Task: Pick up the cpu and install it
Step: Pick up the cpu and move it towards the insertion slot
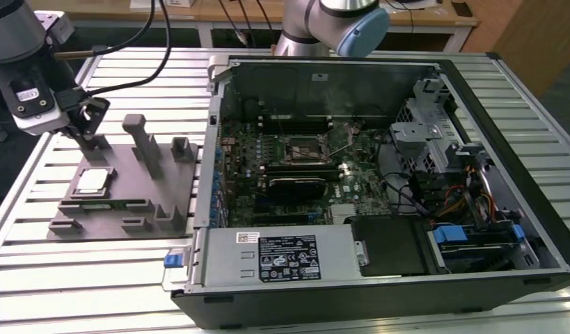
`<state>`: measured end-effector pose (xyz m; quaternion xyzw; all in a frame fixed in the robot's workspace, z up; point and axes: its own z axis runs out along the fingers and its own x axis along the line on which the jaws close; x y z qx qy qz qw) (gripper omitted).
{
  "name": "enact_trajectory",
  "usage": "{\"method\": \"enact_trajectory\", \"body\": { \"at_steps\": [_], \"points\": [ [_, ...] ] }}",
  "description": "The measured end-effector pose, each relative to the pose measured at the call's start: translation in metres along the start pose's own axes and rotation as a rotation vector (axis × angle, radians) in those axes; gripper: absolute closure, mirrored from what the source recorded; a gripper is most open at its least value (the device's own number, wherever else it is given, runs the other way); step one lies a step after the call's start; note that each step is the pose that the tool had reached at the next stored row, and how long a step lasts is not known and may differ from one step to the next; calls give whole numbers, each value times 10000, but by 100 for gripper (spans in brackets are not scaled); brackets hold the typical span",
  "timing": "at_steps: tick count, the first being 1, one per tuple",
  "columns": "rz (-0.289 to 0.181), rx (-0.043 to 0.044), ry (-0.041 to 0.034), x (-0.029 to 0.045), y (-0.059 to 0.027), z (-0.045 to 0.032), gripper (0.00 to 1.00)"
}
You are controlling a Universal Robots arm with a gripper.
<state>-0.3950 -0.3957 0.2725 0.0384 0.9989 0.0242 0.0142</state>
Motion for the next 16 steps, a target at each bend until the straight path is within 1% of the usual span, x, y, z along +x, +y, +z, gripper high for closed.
{"method": "enact_trajectory", "body": {
  "at_steps": [16],
  "points": [
    [-1, 0, 0, 93, -14, 131, 89]
  ]
}}
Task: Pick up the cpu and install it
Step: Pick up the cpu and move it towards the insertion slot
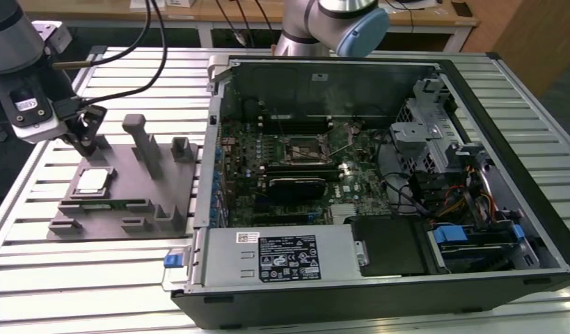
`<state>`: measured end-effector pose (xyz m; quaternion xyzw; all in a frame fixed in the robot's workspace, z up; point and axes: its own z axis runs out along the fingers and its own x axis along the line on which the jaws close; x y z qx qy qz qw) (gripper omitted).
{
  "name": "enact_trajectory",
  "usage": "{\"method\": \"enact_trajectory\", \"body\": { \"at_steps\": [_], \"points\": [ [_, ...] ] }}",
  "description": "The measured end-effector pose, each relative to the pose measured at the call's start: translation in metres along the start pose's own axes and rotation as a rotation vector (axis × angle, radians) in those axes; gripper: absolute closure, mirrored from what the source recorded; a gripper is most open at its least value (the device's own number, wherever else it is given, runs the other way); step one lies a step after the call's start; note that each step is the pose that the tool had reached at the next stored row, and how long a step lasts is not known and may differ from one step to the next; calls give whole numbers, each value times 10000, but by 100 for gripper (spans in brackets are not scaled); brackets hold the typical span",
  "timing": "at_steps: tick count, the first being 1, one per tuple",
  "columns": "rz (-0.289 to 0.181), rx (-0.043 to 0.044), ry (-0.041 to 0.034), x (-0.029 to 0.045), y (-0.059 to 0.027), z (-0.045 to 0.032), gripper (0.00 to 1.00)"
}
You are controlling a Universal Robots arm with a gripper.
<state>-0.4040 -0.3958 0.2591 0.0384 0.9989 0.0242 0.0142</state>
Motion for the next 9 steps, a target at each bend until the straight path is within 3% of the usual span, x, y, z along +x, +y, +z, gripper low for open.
{"method": "enact_trajectory", "body": {
  "at_steps": [9],
  "points": [
    [-1, 0, 0, 41, -7, 75, 89]
  ]
}}
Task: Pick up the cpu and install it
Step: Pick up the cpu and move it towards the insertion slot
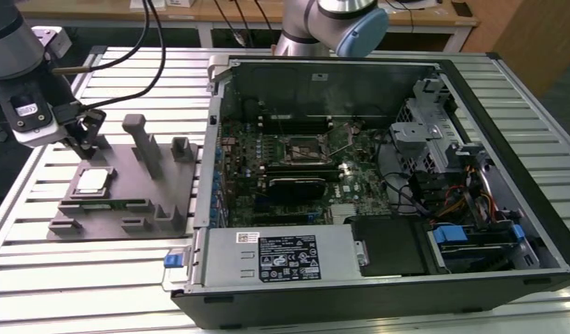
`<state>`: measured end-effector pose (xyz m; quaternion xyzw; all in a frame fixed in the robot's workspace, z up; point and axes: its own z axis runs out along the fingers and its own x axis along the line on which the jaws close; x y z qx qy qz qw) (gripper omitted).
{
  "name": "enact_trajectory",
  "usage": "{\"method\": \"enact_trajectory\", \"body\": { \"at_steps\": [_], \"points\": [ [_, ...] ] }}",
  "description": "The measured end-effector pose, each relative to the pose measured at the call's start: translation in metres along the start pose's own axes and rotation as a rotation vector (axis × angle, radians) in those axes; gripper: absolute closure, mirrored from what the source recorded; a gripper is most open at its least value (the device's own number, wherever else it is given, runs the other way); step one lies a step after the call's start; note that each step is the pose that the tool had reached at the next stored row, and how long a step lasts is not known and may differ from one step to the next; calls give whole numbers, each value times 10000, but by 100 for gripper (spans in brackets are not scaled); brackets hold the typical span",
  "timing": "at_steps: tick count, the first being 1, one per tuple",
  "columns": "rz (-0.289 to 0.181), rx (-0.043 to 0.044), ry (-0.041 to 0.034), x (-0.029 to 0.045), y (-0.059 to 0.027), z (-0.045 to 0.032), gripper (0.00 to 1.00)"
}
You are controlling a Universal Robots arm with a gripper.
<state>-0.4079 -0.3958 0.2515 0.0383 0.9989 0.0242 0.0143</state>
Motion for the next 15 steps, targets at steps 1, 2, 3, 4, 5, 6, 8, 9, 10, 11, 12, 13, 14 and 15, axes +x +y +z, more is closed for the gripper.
{"method": "enact_trajectory", "body": {
  "at_steps": [1, 2, 3, 4, 5, 6, 8, 9, 10, 11, 12, 13, 14, 15],
  "points": [
    [0, 1, 1, 3, 0, 7, 89],
    [1, 0, 1, 6, -1, 14, 89],
    [1, 1, 0, 8, -2, 21, 89],
    [1, 0, 1, 10, -2, 27, 89],
    [1, 1, 1, 13, -2, 33, 89],
    [1, 0, 1, 16, -3, 40, 89],
    [1, 0, 0, 21, -4, 55, 89],
    [1, 0, 1, 24, -5, 63, 89],
    [1, 1, 1, 27, -5, 69, 89],
    [1, 0, 0, 30, -6, 78, 89],
    [1, 1, 0, 32, -6, 84, 89],
    [1, 1, 1, 35, -7, 91, 89],
    [1, 1, 1, 37, -7, 98, 89],
    [1, 1, 1, 38, -8, 104, 89]
  ]
}}
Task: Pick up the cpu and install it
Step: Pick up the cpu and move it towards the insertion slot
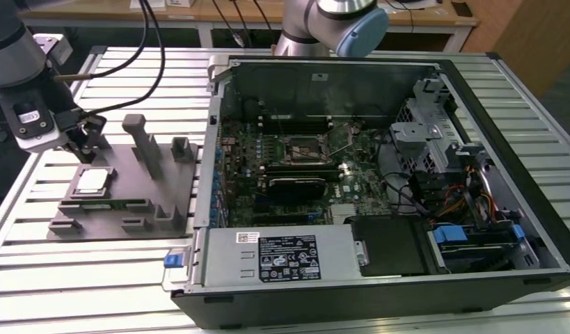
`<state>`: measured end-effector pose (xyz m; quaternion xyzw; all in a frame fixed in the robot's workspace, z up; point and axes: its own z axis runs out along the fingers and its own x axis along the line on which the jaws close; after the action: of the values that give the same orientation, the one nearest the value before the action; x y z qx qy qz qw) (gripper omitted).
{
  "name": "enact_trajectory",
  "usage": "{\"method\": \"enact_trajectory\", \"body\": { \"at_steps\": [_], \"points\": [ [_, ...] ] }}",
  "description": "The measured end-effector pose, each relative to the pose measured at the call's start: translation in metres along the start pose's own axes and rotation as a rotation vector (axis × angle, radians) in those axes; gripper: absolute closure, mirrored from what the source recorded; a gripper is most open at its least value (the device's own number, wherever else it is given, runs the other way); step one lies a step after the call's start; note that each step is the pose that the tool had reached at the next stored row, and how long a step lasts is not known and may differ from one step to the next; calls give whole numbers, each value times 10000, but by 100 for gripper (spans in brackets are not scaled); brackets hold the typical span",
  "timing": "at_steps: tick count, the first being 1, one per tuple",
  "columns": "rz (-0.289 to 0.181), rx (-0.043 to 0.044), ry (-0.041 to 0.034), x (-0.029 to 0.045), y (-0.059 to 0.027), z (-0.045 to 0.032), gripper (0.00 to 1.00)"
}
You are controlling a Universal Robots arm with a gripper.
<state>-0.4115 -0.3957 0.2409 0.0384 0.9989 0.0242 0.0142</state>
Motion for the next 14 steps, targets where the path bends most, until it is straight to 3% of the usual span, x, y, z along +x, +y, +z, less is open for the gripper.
{"method": "enact_trajectory", "body": {
  "at_steps": [14],
  "points": [
    [-1, 0, 1, 28, -10, 110, 89]
  ]
}}
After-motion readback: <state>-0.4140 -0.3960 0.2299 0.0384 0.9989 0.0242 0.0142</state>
